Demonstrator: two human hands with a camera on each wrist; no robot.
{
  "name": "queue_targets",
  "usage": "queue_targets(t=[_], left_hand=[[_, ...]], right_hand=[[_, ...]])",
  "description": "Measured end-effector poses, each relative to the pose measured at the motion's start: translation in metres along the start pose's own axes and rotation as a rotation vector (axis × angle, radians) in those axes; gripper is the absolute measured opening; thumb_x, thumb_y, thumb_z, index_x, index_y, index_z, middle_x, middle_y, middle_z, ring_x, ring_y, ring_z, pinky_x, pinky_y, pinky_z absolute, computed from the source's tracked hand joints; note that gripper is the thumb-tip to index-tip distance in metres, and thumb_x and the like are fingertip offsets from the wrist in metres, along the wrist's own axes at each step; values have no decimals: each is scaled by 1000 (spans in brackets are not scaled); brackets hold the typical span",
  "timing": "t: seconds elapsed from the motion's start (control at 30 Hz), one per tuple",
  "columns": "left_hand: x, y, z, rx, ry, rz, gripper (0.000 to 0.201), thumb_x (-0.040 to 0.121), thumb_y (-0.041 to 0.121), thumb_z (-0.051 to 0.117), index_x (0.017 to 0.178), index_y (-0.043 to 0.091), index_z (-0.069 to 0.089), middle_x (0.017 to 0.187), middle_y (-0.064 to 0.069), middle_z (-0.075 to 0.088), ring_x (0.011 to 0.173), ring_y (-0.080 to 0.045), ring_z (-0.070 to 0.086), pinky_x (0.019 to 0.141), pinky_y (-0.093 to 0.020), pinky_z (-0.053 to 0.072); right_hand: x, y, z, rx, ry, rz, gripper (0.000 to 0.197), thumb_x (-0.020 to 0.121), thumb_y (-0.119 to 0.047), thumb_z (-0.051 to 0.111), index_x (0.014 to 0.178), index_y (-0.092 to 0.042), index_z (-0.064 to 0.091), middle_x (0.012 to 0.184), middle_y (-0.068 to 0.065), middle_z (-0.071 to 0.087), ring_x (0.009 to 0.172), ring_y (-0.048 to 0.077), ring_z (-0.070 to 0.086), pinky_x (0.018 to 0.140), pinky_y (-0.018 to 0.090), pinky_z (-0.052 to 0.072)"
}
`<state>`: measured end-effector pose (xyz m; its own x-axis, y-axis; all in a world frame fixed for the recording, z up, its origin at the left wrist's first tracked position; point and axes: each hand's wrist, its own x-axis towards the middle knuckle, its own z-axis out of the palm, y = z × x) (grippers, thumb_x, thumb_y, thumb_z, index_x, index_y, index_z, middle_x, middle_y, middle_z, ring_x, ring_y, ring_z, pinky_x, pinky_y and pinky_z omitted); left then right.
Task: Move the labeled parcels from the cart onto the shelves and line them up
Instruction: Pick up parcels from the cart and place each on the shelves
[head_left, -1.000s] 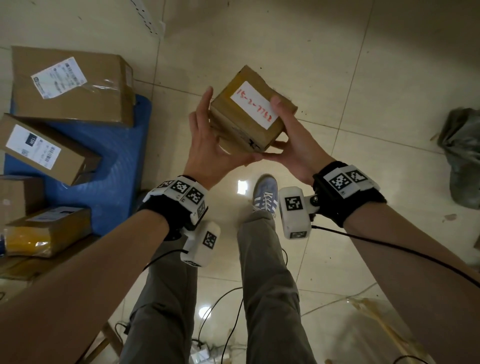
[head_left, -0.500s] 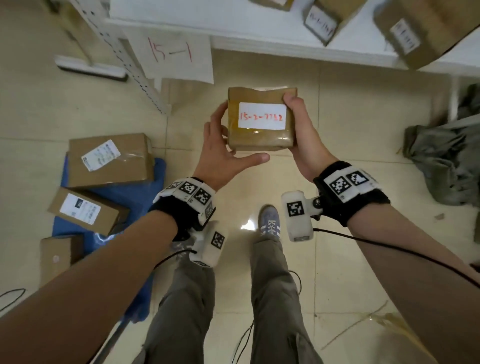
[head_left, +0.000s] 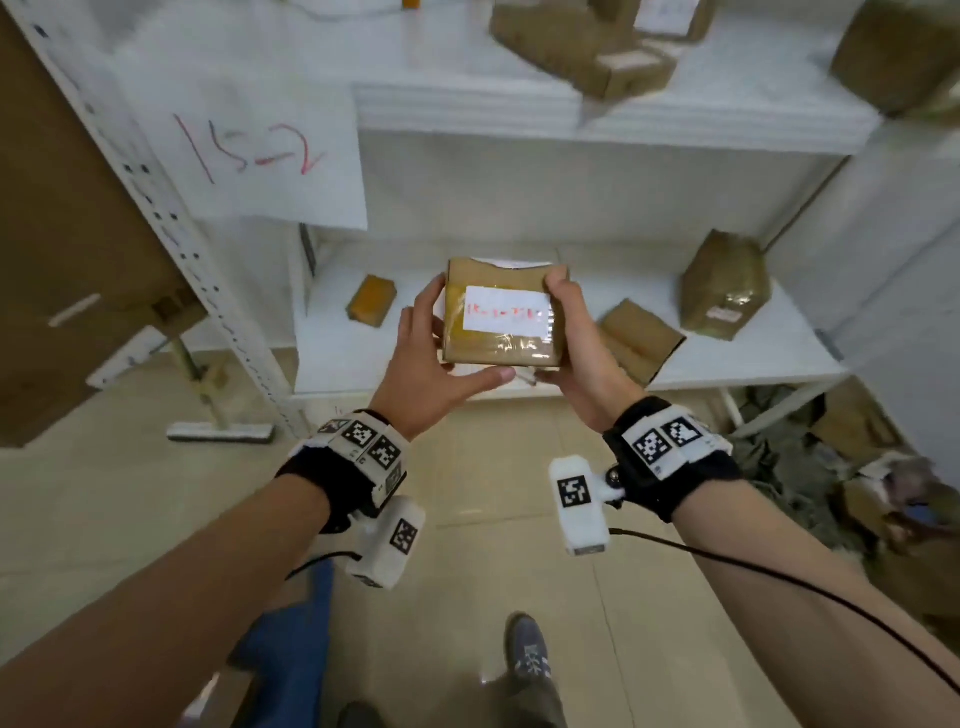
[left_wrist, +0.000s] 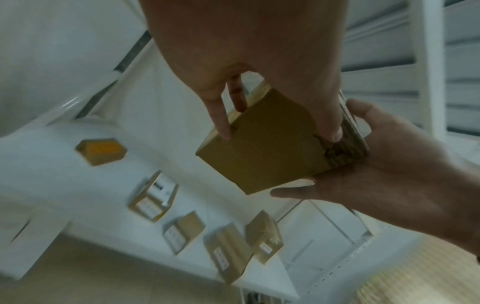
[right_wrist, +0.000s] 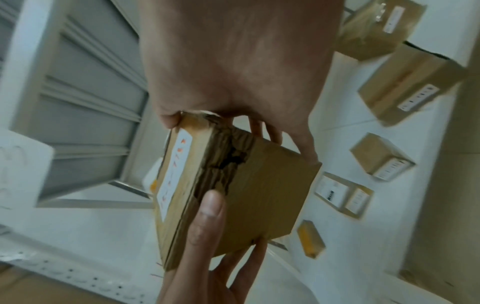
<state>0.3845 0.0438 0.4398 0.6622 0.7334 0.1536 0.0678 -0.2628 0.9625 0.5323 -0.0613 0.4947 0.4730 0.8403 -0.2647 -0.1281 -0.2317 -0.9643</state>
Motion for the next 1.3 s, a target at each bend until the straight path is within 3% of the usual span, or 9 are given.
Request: queue_targets(t=[0.2,0.4,0.53,0.6,0.73,0.87,1.03,1.1,1.3], left_hand=[[41,116,-34,56,2,178,121,51,64,87,148,46,16,140,6,36,122,-11,53,97,-42,54],[71,207,-51,108,26,349,118,57,55,88,149,43,14,140,8,34,119,1,46,96,-35,54],[90,248,-52,145,20,419,120,56,57,87,150,39,14,145,6,34,122,1,46,99,-37,52],[99,261,-48,158,-6,421,121,55,56,88,150,40,15,143,5,39,123,-5,49,100,-39,52],[127,284,-30,234,-61,437,119,58,52,88,149,46,11,142,6,45,119,-11,55,99,-41,52],[163,299,-4,320,-88,428,119,60,52,85,150,44,8,141,6,52,121,-14,55,102,-44,49],[223,312,47,369,-135,405,115,69,32,87,152,37,8,142,2,52,111,-16,62,94,-34,54],[249,312,74,378,-160,372,115,69,30,87,151,40,7,142,2,51,105,-20,65,92,-40,56],[322,298,145,490,-177,262,121,62,28,90,150,44,10,139,-2,43,120,-18,54,103,-44,47]], right_hand=[[-25,-124,3,-26,88,-169,61,92,-69,32,133,-29,52,114,-3,75,104,18,68,93,43,43],[-47,-211,-1,-1,159,-375,46,99,-60,35,128,-31,56,114,-1,75,109,21,70,102,50,50],[-50,-247,-7,12,225,-475,65,83,-76,49,133,-36,53,125,5,69,114,21,68,98,49,54],[-44,-258,-15,52,253,-500,78,72,-87,54,133,-39,54,134,8,62,118,23,66,98,51,54],[-26,-281,-47,156,302,-506,75,75,-83,53,125,-27,60,125,12,67,111,28,69,95,55,55],[15,-292,-90,155,373,-452,90,59,-93,58,127,-33,59,133,9,59,116,27,66,98,58,53],[44,-306,-146,237,436,-454,83,69,-77,59,132,-24,50,119,9,70,107,26,71,94,54,56],[65,-307,-176,238,466,-422,78,72,-75,57,129,-22,52,119,10,69,108,27,70,94,55,56],[119,-298,-251,201,577,-329,53,89,-59,47,125,-19,49,118,10,58,97,18,63,68,34,51]])
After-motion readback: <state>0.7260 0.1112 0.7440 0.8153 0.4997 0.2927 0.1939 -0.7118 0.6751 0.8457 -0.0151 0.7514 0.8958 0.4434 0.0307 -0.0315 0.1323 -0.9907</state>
